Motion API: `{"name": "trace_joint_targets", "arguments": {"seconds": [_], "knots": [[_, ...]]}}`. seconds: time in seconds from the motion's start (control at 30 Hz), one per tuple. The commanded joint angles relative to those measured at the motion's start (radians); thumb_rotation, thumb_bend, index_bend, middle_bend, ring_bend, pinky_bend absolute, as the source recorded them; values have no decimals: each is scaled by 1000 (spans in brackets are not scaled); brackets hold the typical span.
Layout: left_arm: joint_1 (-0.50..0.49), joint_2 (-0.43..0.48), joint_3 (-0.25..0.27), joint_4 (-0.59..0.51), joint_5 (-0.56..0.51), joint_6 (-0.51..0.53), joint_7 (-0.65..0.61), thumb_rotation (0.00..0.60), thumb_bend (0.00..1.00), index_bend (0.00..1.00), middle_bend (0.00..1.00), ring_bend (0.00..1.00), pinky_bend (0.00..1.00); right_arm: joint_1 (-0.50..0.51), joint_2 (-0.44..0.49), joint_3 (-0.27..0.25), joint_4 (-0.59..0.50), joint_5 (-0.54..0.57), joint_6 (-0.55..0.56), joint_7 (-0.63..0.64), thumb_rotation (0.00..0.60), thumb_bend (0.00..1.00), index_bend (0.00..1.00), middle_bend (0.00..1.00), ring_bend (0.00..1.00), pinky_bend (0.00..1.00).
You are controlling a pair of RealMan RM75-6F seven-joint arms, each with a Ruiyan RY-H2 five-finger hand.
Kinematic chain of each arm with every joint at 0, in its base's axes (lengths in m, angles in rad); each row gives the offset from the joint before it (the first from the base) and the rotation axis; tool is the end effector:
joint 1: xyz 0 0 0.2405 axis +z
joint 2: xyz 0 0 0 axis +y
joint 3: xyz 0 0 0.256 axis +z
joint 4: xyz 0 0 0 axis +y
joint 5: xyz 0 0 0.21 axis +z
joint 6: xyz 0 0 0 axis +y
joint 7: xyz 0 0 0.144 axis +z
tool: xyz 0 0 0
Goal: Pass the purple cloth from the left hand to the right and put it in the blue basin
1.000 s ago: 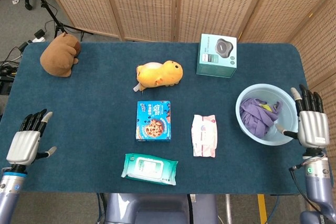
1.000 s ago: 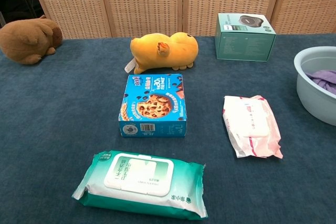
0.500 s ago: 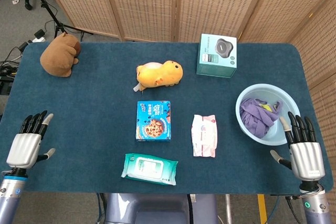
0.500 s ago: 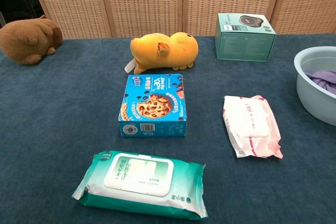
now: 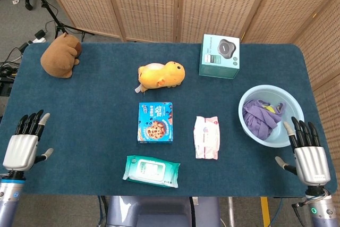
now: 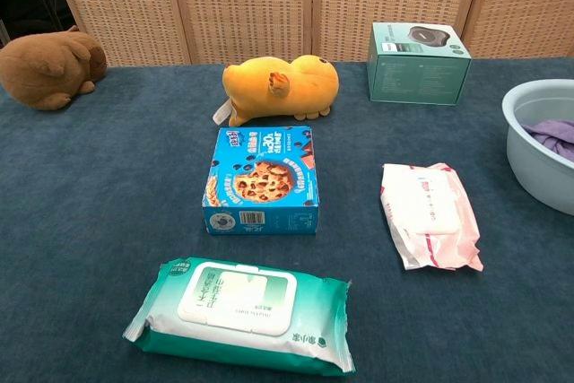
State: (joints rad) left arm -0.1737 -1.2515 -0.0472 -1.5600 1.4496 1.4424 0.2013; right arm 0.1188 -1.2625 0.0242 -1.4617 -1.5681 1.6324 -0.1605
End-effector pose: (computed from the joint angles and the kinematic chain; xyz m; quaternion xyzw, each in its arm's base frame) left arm -0.2999 0.2073 0.1169 -0.6297 -0.3500 -0.3566 0.5948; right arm -0.3049 -0.1860 0.1378 0.6188 -0.2774 0.3967 0.6187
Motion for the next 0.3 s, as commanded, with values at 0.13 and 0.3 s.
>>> {"name": "trace_joint_targets", "arguments": {"seconds": [0.13,0.3], "knots": [[9,10,-3,-13,7,15,-10,600,174,0,0,0,0,-5,22,-1,-46,27,-48,-36,600,0,0,0,0,0],[7,13,-3,-17,10,8,-12,600,174,0,0,0,0,-4,24,9,-49,40,-65,-36,600,0,0,0,0,0]]}}
